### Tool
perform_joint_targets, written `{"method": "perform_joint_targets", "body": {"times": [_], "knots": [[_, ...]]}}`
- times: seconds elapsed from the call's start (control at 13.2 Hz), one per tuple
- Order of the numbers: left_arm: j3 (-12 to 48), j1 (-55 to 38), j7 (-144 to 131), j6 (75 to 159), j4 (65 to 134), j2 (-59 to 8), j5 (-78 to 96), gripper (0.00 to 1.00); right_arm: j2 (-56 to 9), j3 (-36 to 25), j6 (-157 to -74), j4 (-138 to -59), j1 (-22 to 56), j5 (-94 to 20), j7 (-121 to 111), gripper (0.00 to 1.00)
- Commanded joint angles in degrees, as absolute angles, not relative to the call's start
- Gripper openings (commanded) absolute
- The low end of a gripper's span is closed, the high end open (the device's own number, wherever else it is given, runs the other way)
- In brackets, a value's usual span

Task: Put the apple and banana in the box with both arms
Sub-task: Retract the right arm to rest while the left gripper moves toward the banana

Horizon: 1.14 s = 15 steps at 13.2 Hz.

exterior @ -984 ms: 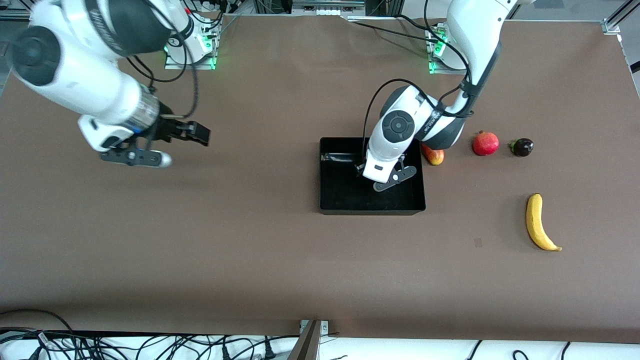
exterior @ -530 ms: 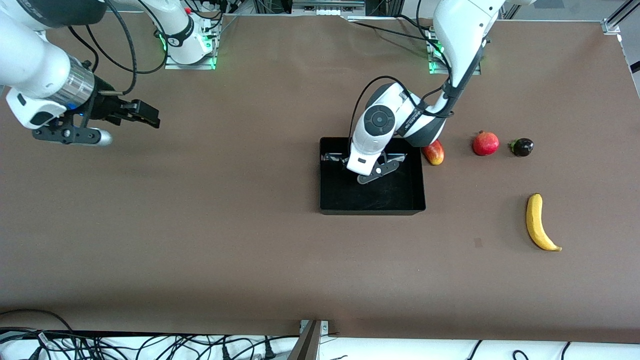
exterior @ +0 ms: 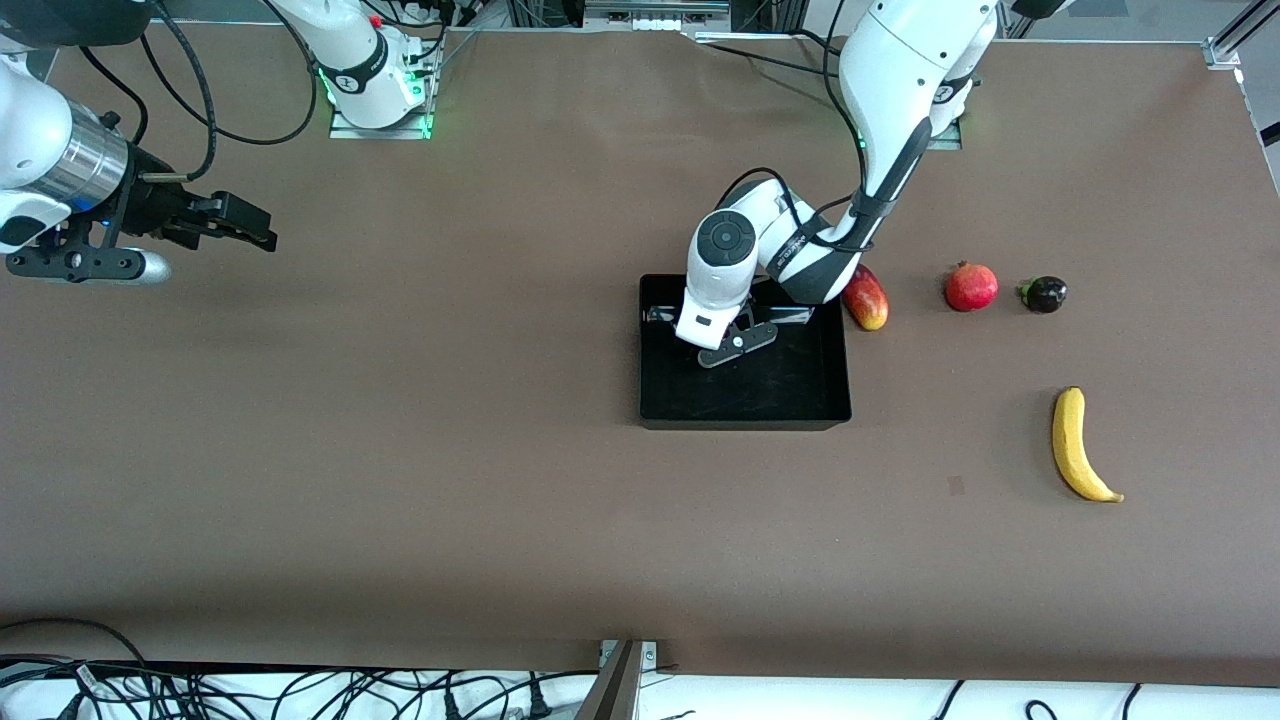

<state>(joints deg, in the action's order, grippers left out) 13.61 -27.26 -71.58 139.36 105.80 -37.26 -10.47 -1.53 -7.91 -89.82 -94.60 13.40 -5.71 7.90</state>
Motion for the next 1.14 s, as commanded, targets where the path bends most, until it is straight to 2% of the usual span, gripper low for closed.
{"method": "perform_joint_targets", "body": {"times": [0.0, 0.08, 0.15, 0.3, 0.45, 0.68, 0.83, 1.06], "knots": [[13.97, -27.16, -73.21, 139.83, 105.29, -37.62, -12.13, 0.58, 1.67, -5.28, -91.58, -98.09, 10.47, -4.14, 6.07, 1.00], [13.97, -27.07, -73.39, 139.83, 105.29, -37.53, -12.04, 0.71, 1.76, -3.27, -91.58, -97.82, 8.89, -2.74, 5.37, 1.00], [13.97, -26.98, -75.22, 139.40, 105.21, -37.18, -12.04, 1.00, 1.93, -2.30, -91.58, -97.74, 8.18, -1.51, 4.93, 1.00], [14.06, -26.28, -78.48, 135.82, 104.86, -34.04, -11.17, 1.00, 2.63, -2.20, -91.41, -97.65, 8.26, -0.27, 4.83, 1.00], [15.72, -21.82, -77.61, 125.65, 101.45, -29.72, -10.12, 1.00, 2.72, -2.46, -91.06, -97.47, 8.17, 0.09, 4.75, 1.00], [22.66, -6.73, -65.88, 112.01, 92.66, -27.25, -8.18, 1.00, 2.64, -3.25, -90.88, -97.38, 8.17, 0.09, 4.83, 1.00], [23.03, 1.11, -51.76, 105.67, 90.01, -26.29, -7.47, 1.00, 2.38, -3.43, -90.44, -96.08, 8.17, 0.09, 4.83, 1.00], [22.33, 11.04, -32.40, 102.49, 90.00, -24.87, -8.17, 1.00, 1.93, -3.43, -90.18, -94.05, 8.09, 1.06, 4.84, 1.00]]}}
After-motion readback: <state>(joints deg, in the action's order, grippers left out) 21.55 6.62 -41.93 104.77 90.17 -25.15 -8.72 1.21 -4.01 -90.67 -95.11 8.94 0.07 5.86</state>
